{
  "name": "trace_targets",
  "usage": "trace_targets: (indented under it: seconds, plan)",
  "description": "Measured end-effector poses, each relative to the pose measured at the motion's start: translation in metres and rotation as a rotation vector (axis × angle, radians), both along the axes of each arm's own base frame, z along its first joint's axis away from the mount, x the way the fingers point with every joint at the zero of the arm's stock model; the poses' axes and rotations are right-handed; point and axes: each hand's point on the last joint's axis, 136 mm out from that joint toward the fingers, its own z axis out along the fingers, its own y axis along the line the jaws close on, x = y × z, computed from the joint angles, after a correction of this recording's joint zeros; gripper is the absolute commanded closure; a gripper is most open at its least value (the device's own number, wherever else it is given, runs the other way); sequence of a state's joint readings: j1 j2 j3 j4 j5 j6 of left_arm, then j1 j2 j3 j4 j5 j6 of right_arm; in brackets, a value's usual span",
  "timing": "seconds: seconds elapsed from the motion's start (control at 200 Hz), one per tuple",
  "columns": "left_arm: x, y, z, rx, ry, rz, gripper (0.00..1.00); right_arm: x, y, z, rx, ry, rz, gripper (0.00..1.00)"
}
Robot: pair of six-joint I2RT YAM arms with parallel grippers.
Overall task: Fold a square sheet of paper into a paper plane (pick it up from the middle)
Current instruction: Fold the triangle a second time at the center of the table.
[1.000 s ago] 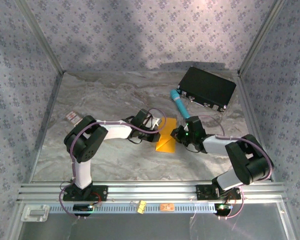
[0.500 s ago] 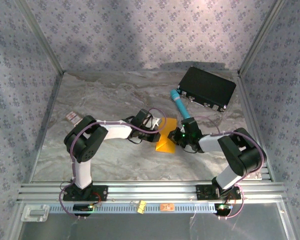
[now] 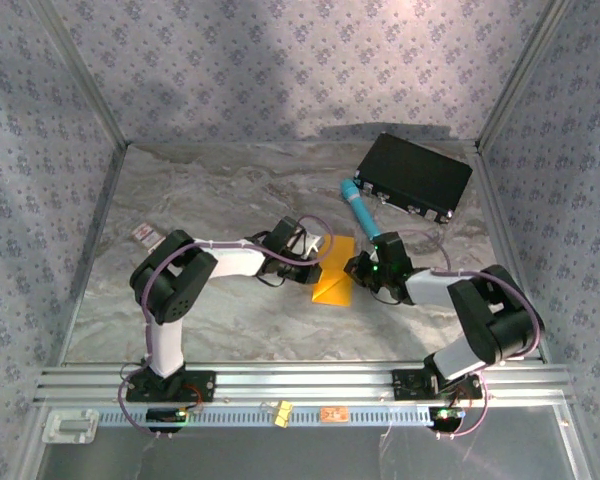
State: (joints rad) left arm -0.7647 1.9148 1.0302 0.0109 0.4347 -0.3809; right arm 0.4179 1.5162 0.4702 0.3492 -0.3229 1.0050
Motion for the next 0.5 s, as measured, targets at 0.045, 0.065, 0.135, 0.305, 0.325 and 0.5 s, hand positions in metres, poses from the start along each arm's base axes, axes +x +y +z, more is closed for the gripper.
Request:
trace_targets:
  seconds: [0.045,0.065,0.135,0.305,0.325,0.5]
  plan:
    - [0.0,0.0,0.0,0.0,0.0,0.0,0.99,-0.002,-0.002,-0.006,-0.006,0.01,-0.005,0.97]
    - [0.0,0.0,0.0,0.0,0.0,0.0,0.99,-0.002,-0.003,-0.008,-0.002,0.01,-0.009,0.97]
    - [0.0,0.0,0.0,0.001,-0.002,-0.003,0.99,-0.001,-0.004,-0.008,0.007,0.0,-0.016,0.97]
    - [0.0,0.0,0.0,0.001,-0.003,-0.005,0.99,-0.002,-0.011,0.002,-0.012,-0.016,-0.04,0.96]
    - [0.0,0.0,0.0,0.001,-0.003,-0.005,0.99,-0.001,-0.012,0.006,-0.011,-0.024,-0.041,0.96]
    - [0.0,0.0,0.0,0.001,-0.003,-0.005,0.99,0.001,0.002,0.027,0.011,-0.08,-0.007,0.96]
